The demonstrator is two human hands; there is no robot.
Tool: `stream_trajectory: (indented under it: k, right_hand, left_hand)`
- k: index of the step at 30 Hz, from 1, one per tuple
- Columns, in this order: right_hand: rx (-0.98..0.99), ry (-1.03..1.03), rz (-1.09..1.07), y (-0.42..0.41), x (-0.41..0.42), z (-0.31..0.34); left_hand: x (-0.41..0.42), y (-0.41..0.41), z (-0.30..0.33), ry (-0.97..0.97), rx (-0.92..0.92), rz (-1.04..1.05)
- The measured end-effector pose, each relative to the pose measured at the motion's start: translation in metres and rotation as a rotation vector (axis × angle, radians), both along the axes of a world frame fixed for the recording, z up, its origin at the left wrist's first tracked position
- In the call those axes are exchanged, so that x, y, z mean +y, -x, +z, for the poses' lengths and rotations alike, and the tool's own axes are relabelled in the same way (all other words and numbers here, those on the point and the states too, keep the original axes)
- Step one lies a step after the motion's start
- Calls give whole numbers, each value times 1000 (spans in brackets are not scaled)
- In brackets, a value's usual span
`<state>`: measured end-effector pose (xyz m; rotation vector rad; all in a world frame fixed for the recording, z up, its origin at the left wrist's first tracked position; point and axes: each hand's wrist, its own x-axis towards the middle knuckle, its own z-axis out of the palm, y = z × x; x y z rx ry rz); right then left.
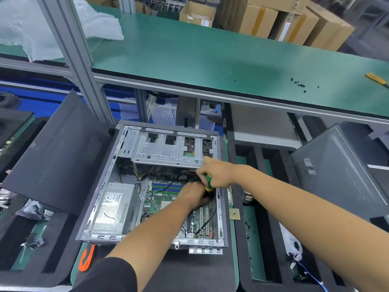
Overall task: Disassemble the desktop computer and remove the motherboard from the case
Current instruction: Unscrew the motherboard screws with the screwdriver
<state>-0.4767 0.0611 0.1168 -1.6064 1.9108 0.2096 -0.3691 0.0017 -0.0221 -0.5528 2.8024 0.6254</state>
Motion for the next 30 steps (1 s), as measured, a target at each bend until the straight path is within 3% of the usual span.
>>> stream_trajectory:
  k: [4,8,10,16,20,24,26,30]
  right_hand:
    - [53,5,44,-3,3,-1]
    - [522,81,237,-7,2,-1]
    - [599,88,224,-12,1,-5]
    - [366,-5,112,-8,-4,-4]
    - [98,-2,-49,0,-1,-2]
    - [-4,-67,-11,-6,2,-3]
    - [96,-46,46,-9,2,-2]
    - [623,32,305,-17,-1,0]
  left_hand:
    - [-1,0,-1,2,-9,-4]
    - [0,0,0,4,-11,-5]
    - [0,0,0,-24,-21,19]
    - [0,-1,1,-2,2,-11]
    - [0,-1,2,32,12,-40]
    - [0,-1,2,0,-14,-19]
    - [1,-1,2,-2,-10,-9]
    - [1,-1,1,-9,3,5]
